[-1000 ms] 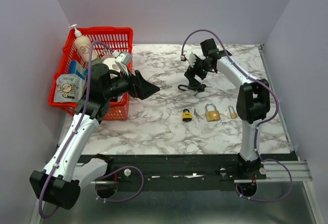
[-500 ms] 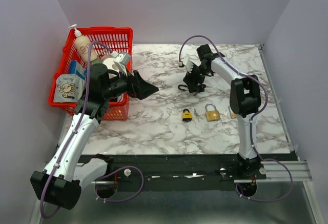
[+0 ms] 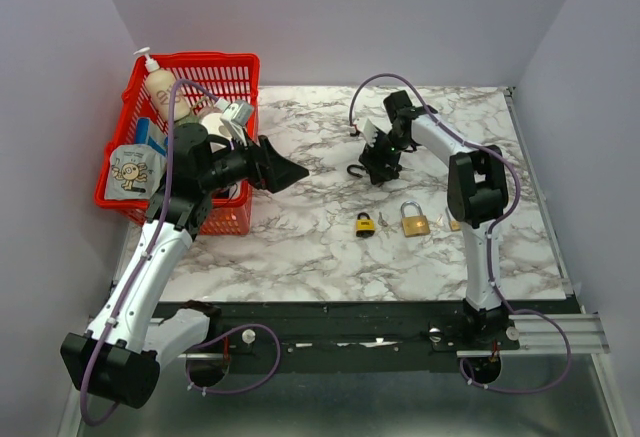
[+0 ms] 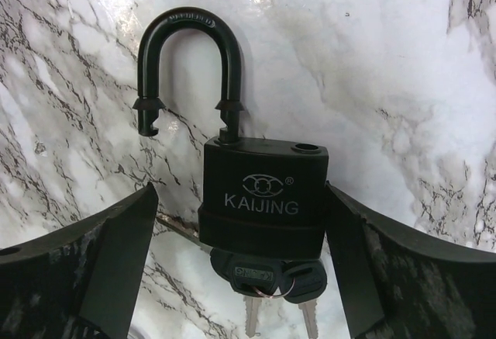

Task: Lock with the key
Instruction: Pick up the lock from the center of the board.

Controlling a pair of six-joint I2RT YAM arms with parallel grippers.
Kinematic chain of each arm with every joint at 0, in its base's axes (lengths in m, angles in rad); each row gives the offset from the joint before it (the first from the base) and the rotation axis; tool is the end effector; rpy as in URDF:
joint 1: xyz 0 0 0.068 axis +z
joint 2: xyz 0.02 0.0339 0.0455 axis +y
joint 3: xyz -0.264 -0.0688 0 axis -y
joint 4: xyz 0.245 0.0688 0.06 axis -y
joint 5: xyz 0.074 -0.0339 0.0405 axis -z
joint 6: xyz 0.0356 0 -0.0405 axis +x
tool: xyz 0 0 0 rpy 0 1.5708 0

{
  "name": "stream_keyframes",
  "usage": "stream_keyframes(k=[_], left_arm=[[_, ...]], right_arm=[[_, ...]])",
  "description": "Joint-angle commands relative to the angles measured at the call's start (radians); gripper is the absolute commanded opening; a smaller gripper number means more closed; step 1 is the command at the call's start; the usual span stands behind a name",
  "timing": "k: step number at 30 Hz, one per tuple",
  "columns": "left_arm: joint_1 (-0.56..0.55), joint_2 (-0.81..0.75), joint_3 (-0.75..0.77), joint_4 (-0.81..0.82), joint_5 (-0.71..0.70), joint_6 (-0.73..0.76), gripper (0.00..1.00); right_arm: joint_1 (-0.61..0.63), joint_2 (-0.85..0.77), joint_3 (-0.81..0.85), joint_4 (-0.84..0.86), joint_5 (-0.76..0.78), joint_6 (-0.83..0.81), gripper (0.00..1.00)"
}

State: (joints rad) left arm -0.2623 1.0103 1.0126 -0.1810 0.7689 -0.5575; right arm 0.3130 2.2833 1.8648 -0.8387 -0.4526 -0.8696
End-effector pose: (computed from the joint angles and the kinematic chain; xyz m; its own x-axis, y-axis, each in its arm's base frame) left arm 0.2085 -0.0816 0.3800 -0.5939 -0.2342 -0.7697 0.6281 0.4628 -0.6255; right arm 0.4457 0.1606 0.1677 -0.2742 -0.8110 -0.5168 -0.9529 0.3014 0.0327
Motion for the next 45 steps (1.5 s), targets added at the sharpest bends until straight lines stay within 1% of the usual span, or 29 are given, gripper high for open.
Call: stream_keyframes(k=[1, 3, 4, 7, 9, 10, 12, 13, 15, 16, 17, 19, 22, 23, 27, 28, 30, 31, 33, 34, 35, 36, 38, 40, 41, 42, 43, 45], left_arm=[[0.011, 0.005, -0.006, 0.021, 0.024, -0.005, 0.99], [0.012, 0.005, -0.005, 0.018, 0.024, 0.001, 0.99], [0.012, 0.005, -0.005, 0.017, 0.024, 0.001, 0.99], [0.017, 0.002, -0.002, 0.015, 0.027, -0.001, 0.99], [0.021, 0.002, 0.000, 0.021, 0.033, -0.005, 0.99], [0.023, 0.001, -0.002, 0.023, 0.036, -0.005, 0.99], [0.026, 0.001, 0.001, 0.025, 0.038, -0.002, 0.99], [0.026, 0.001, 0.003, 0.022, 0.038, 0.010, 0.99], [0.028, 0.005, 0.009, 0.017, 0.038, 0.027, 0.99], [0.029, 0.007, 0.014, 0.014, 0.038, 0.053, 0.99], [0.029, 0.014, 0.020, 0.008, 0.038, 0.067, 0.99], [0.031, 0.027, 0.043, 0.000, 0.038, 0.090, 0.99], [0.031, 0.060, 0.089, -0.034, 0.072, 0.152, 0.98], [0.032, 0.076, 0.101, -0.061, 0.084, 0.201, 0.97], [0.031, 0.106, 0.165, -0.141, 0.115, 0.310, 0.96], [0.031, 0.114, 0.178, -0.161, 0.121, 0.323, 0.95], [0.031, 0.148, 0.213, -0.221, 0.164, 0.364, 0.91], [0.031, 0.157, 0.222, -0.241, 0.179, 0.369, 0.89], [0.031, 0.192, 0.244, -0.288, 0.232, 0.372, 0.88], [0.031, 0.204, 0.248, -0.304, 0.253, 0.367, 0.87], [0.031, 0.215, 0.248, -0.317, 0.279, 0.360, 0.86], [0.029, 0.232, 0.245, -0.318, 0.311, 0.346, 0.85], [0.023, 0.241, 0.241, -0.325, 0.329, 0.318, 0.84], [0.003, 0.251, 0.242, -0.334, 0.337, 0.315, 0.83], [-0.006, 0.252, 0.241, -0.342, 0.337, 0.308, 0.83], [-0.015, 0.255, 0.236, -0.347, 0.339, 0.304, 0.83], [-0.024, 0.257, 0.230, -0.348, 0.337, 0.301, 0.82], [-0.057, 0.255, 0.215, -0.342, 0.340, 0.285, 0.81]], right_arm=[[0.014, -0.007, -0.013, -0.019, 0.034, -0.002, 0.86], [0.017, -0.004, -0.013, -0.017, 0.048, 0.003, 0.79], [0.018, -0.005, -0.016, -0.014, 0.051, 0.004, 0.72], [0.021, -0.015, -0.033, 0.006, 0.058, 0.015, 0.68], [0.024, -0.019, -0.041, 0.012, 0.058, 0.021, 0.60], [0.024, -0.024, -0.039, 0.012, 0.055, 0.033, 0.49], [0.024, -0.030, -0.029, 0.004, 0.054, 0.040, 0.36], [0.024, -0.034, -0.024, 0.000, 0.052, 0.047, 0.26], [0.023, -0.064, -0.018, -0.017, 0.034, 0.057, 0.15], [0.023, -0.079, -0.018, -0.022, 0.022, 0.072, 0.04], [0.023, -0.111, -0.019, -0.028, 0.011, 0.078, 0.01], [0.023, -0.149, -0.015, -0.031, -0.027, 0.109, 0.01], [0.023, -0.232, -0.015, -0.057, -0.098, 0.104, 0.01], [0.023, -0.257, -0.013, -0.080, -0.113, 0.101, 0.01], [0.023, -0.358, 0.008, -0.172, -0.228, 0.077, 0.01], [0.024, -0.405, 0.010, -0.190, -0.248, 0.058, 0.01], [0.028, -0.461, -0.006, -0.230, -0.293, 0.035, 0.01], [0.032, -0.517, -0.016, -0.238, -0.294, 0.005, 0.01], [0.057, -0.586, -0.070, -0.240, -0.272, -0.031, 0.01], [0.069, -0.620, -0.096, -0.235, -0.259, -0.073, 0.01], [0.095, -0.698, -0.122, -0.214, -0.245, -0.092, 0.01], [0.110, -0.735, -0.185, -0.197, -0.203, -0.109, 0.01], [0.171, -0.851, -0.246, -0.139, -0.147, -0.170, 0.01], [0.216, -0.924, -0.336, -0.091, -0.059, -0.207, 0.01], [0.259, -0.952, -0.361, -0.062, -0.035, -0.218, 0.01], [0.276, -0.996, -0.375, -0.053, -0.018, -0.229, 0.01], [0.296, -1.010, -0.391, -0.048, 0.017, -0.244, 0.01], [0.340, -1.039, -0.394, -0.051, 0.037, -0.258, 0.01]])
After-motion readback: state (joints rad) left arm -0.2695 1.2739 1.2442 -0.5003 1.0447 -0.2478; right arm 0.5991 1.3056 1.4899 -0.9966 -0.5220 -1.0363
